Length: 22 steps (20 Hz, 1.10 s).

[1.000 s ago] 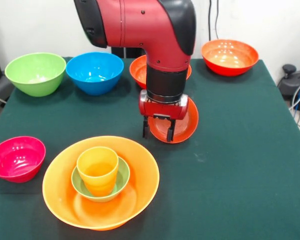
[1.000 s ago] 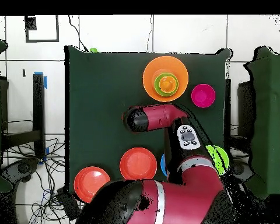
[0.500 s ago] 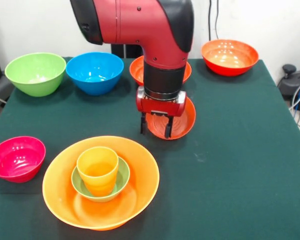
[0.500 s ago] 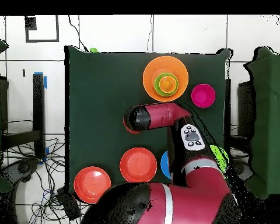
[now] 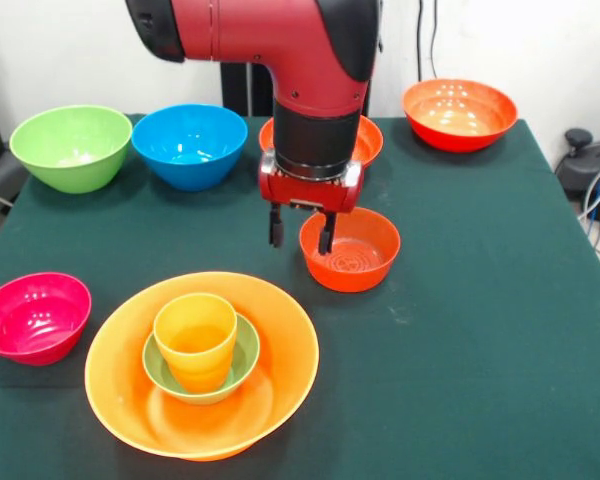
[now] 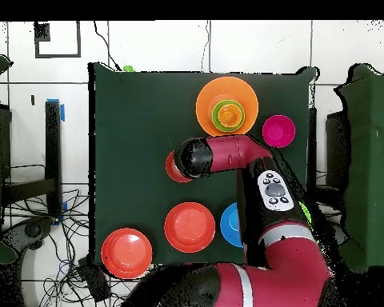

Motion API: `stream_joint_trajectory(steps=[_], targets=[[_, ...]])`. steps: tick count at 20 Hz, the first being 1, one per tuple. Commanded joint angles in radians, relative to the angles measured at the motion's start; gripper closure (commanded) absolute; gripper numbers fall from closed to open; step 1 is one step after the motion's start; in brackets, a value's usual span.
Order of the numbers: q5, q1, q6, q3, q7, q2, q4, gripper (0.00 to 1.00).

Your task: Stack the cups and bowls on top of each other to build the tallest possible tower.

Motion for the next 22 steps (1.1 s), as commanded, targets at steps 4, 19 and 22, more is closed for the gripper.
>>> stream_joint_trajectory(steps=[4,19,22], targets=[[0.053,-0.026,0.294,0.116,-0.199,-0.122,0.100,0.00],[-0.004,-0.137,0.276,0.270,-0.279,-0.112,0.190,0.00],[-0.031,-0.142,0.222,0.267,-0.241,-0.084,0.200,0.00]])
